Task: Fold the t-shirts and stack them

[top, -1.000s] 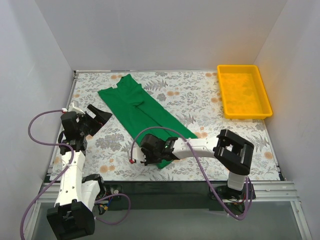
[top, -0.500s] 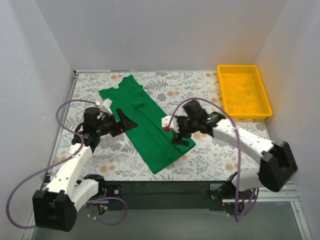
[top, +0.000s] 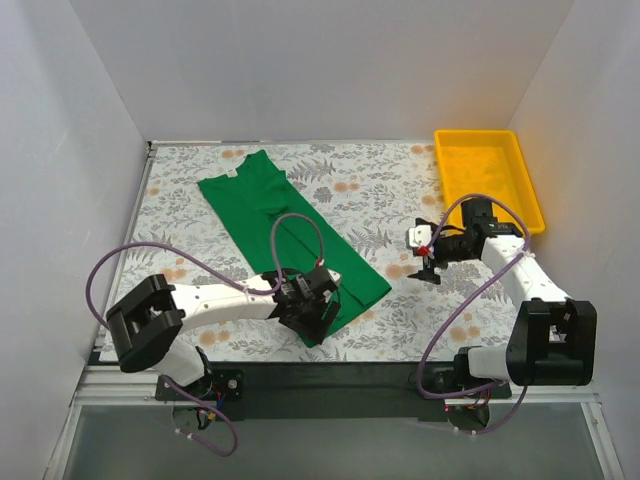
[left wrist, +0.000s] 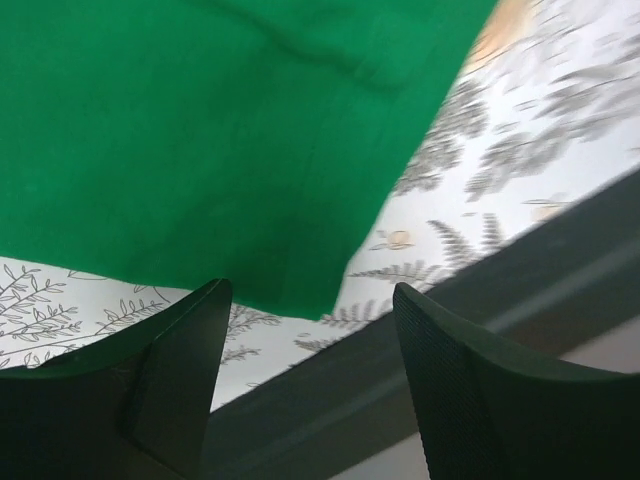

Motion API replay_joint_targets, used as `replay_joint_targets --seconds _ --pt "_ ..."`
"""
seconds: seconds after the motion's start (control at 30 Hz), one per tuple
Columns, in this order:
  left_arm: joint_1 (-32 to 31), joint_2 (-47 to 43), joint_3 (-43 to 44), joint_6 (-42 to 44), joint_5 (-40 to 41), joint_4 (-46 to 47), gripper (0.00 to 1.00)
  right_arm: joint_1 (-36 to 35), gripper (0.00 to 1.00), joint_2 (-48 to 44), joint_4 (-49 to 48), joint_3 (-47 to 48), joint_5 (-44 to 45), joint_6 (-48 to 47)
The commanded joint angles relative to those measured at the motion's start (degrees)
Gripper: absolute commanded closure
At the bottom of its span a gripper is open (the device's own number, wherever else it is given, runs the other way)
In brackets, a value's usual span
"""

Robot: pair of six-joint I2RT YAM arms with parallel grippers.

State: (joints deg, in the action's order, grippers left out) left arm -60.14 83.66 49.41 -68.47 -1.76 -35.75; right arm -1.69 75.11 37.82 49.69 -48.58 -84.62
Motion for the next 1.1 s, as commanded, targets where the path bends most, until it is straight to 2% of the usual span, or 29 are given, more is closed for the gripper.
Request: replay_joint_targets --seconds 0.0,0.4,0.5,0.63,0.73,0.83,0.87,0.9,1.07 --pt "-3.31 2.03 2.53 1.57 11.68 -3.19 0.36 -2.69 0.02 -0.58 10.95 -0.56 -6.89 -13.56" --pt "-9.38 7.92 6.93 4.31 14.5 -2.66 0.39 -8.76 0.05 1.62 10.96 -0.65 -6.27 -8.63" --pt "-10.52 8.8 6.58 4.48 15.82 -2.49 0.41 -9.91 0.02 0.04 9.73 -1.88 -6.27 -9.86" --pt "-11.31 10.82 5.79 4.48 18.01 -2.31 0.5 -11.04 0.02 4.23 9.55 1.54 -2.86 -2.95" --pt "-12.1 12.14 5.79 4.22 20.21 -2.66 0.61 -12.01 0.02 6.71 14.37 4.36 -1.26 -8.87" --pt "-12.81 14.07 5.61 3.08 23.11 -3.27 0.7 -12.72 0.02 3.48 12.55 1.47 -2.49 -10.4" --pt "-13.16 14.34 5.44 2.64 23.9 -3.36 0.74 -14.03 0.02 2.94 11.15 1.03 -1.44 -9.87" --pt "-13.16 14.51 5.52 2.11 25.13 -3.54 0.83 -14.73 0.04 2.5 10.87 -0.2 -0.56 -9.86" --pt "-13.6 12.94 5.79 1.41 25.58 -3.63 0.99 -19.13 0.11 -0.49 7.72 -6.26 6.89 -15.21"
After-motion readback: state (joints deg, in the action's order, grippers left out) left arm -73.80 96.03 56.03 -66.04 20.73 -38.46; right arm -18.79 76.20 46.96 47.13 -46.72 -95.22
